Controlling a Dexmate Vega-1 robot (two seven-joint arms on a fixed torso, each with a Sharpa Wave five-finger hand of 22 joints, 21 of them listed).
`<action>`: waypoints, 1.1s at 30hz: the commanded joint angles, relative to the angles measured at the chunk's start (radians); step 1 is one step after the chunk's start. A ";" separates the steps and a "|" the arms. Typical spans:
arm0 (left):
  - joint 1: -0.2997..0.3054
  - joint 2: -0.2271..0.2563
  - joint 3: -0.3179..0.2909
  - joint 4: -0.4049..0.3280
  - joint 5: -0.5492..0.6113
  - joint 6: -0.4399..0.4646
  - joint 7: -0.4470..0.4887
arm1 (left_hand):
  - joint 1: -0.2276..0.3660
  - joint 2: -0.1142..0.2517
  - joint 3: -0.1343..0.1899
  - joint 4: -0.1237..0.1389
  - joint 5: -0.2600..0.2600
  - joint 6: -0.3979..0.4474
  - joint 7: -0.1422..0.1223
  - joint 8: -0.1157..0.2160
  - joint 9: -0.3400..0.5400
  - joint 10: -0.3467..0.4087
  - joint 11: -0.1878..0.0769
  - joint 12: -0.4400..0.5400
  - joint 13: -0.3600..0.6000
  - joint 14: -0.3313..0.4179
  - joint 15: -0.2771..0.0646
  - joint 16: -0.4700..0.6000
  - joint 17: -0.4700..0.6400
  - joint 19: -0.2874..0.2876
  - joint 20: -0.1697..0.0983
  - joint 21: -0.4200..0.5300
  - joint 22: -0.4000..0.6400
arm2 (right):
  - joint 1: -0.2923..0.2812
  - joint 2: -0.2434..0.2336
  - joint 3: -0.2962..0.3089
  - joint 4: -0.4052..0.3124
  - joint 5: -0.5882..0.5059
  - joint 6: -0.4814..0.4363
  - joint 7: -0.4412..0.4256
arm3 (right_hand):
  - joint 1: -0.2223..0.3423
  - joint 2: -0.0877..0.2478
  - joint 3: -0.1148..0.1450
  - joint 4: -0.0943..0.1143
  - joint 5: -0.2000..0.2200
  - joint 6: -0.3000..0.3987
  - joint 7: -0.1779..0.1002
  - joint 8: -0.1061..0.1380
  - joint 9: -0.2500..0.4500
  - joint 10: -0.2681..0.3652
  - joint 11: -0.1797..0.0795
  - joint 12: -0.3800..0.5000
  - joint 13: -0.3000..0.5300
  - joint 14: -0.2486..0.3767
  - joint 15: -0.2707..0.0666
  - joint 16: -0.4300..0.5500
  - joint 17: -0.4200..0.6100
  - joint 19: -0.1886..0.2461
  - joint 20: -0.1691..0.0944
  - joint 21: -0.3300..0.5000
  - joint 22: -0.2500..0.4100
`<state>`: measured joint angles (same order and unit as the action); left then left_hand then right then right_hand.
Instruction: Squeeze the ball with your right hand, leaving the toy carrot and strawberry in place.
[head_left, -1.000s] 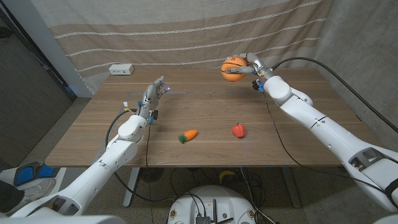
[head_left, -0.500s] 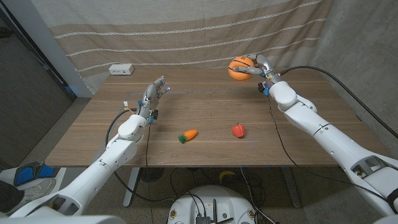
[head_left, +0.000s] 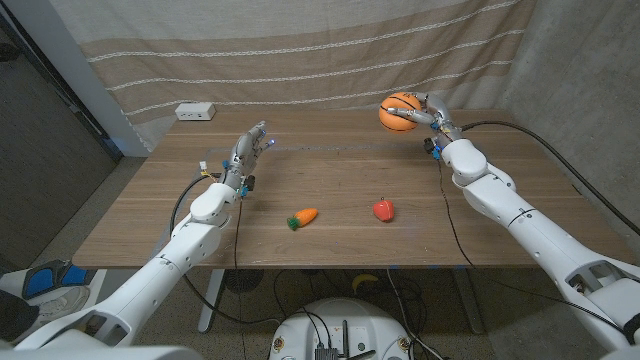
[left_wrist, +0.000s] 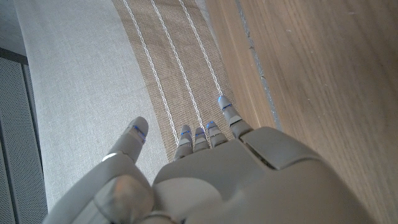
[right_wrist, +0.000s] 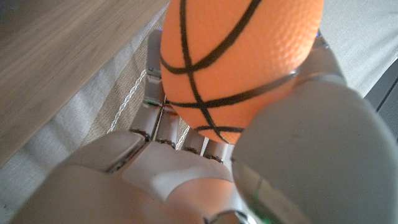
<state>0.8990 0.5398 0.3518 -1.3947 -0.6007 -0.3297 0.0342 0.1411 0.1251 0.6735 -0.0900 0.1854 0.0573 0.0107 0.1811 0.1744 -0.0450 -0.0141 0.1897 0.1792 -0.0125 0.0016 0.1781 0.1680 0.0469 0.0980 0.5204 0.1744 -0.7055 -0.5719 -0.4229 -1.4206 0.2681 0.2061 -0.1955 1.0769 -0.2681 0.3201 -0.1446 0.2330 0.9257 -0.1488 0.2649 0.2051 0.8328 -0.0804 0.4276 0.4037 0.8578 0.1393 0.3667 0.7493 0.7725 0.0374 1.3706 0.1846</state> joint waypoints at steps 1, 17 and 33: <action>-0.006 0.001 0.004 -0.003 0.002 0.007 -0.002 | -0.011 0.033 0.003 -0.006 0.000 0.009 -0.001 0.003 0.004 -0.001 0.005 0.006 0.003 0.002 0.000 0.002 0.000 0.010 0.001 -0.005 0.003 | -0.041 0.012 0.042 0.031 0.077 0.061 -0.012 | 0.358 0.361 0.009 0.008 0.000 0.136 0.139 -0.003 0.004 0.044 0.012 -0.004 0.026 0.244 -0.366 -0.003 0.003 -0.125 -0.245 0.006 0.000; 0.000 0.003 0.007 -0.013 0.005 0.008 0.000 | -0.012 0.033 0.004 -0.006 0.000 0.009 -0.002 0.003 0.004 -0.001 0.005 0.006 0.003 0.003 0.001 0.002 0.001 0.011 0.001 -0.009 0.003 | -0.071 0.045 0.087 0.093 0.201 0.158 0.046 | 0.366 0.377 0.019 0.005 -0.012 0.121 0.139 -0.015 0.007 0.036 0.021 -0.017 0.039 0.243 -0.364 -0.005 0.005 -0.131 -0.247 0.013 -0.002; 0.011 0.005 0.004 -0.024 0.002 0.004 0.001 | -0.012 0.033 0.004 -0.007 0.000 0.010 -0.002 0.003 0.004 0.000 0.004 0.007 0.003 0.003 0.000 0.002 0.000 0.013 0.000 -0.013 0.003 | -0.082 0.093 0.125 0.166 0.329 0.241 0.132 | 0.372 0.383 0.029 -0.003 -0.029 0.108 0.142 -0.025 0.009 0.031 0.025 -0.029 0.052 0.239 -0.366 -0.008 0.008 -0.135 -0.248 0.021 -0.003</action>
<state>0.9029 0.5425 0.3581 -1.4120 -0.5968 -0.3214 0.0346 0.1384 0.1278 0.6777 -0.0941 0.1854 0.0573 0.0107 0.1812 0.1744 -0.0450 -0.0141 0.1897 0.1792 -0.0125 0.0017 0.1781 0.1680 0.0523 0.0927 0.5127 0.1744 -0.7785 -0.5077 -0.3229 -1.3006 0.4952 0.3782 -0.1319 1.0768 -0.2679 0.3291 -0.1535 0.2088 0.9139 -0.1371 0.2428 0.2130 0.8329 -0.0803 0.4043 0.4049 0.8558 0.1372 0.3584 0.7544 0.7548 0.0304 1.3871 0.1819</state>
